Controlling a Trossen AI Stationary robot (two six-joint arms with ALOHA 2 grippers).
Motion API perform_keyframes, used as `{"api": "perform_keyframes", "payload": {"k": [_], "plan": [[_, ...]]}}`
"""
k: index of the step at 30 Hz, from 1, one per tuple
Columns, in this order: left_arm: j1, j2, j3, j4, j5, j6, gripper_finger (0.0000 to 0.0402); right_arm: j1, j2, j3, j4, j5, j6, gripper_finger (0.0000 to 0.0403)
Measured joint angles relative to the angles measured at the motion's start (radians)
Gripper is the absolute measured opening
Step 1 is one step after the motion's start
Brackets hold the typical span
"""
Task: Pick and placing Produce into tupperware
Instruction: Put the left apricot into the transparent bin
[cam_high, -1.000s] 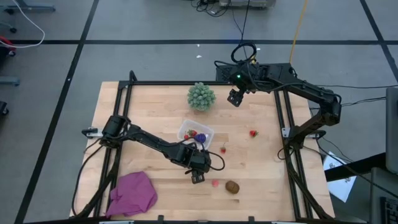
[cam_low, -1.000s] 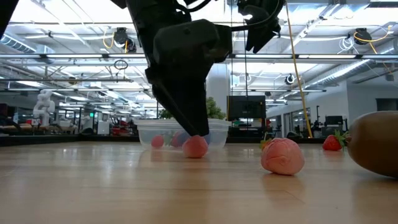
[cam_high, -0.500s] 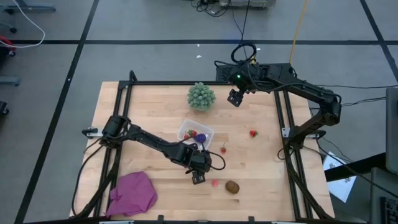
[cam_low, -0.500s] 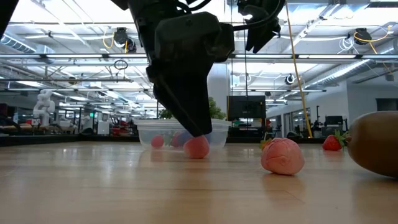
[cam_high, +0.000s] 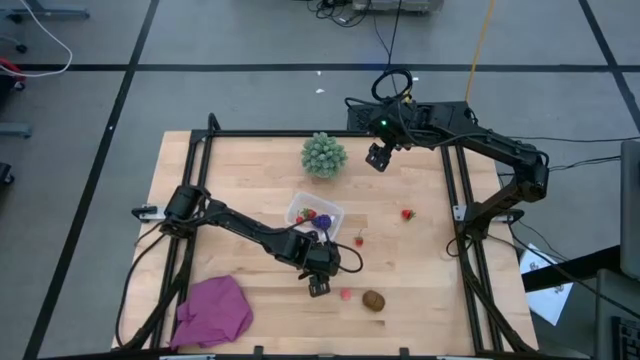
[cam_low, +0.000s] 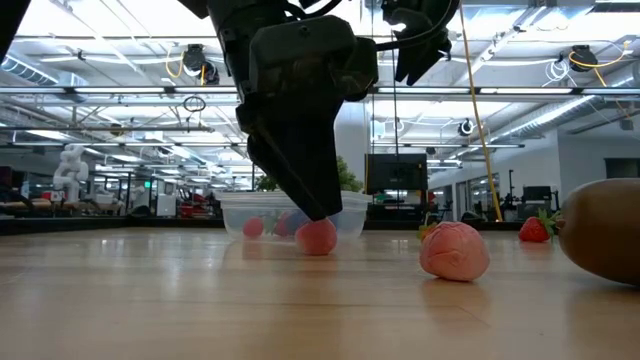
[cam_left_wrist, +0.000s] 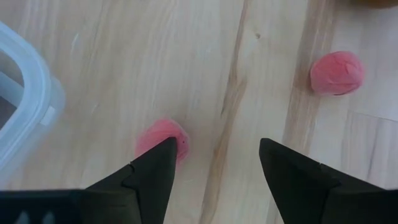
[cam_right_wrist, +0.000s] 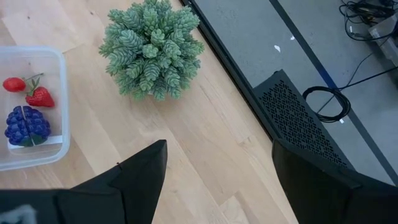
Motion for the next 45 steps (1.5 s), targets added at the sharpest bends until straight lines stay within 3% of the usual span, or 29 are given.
{"api": "perform_keyframes", "payload": {"k": [19,37,45], "plan": [[0.005,0.001,-0.001,-0.020,-0.052,-0.002,0.0241,0.000,0.000,0.000,0.000,0.000,0.000,0.0281],[0.013,0.001,-0.001,-0.015,-0.062,-0.160,0.0241,0.000,0.000,0.000,0.000,0.000,-0.040,0.0281],[0.037,0.013,-0.011,-0.106,-0.107,-0.162,0.0241,0.000,0.000,0.000,0.008,0.000,-0.049,0.0281]]}}
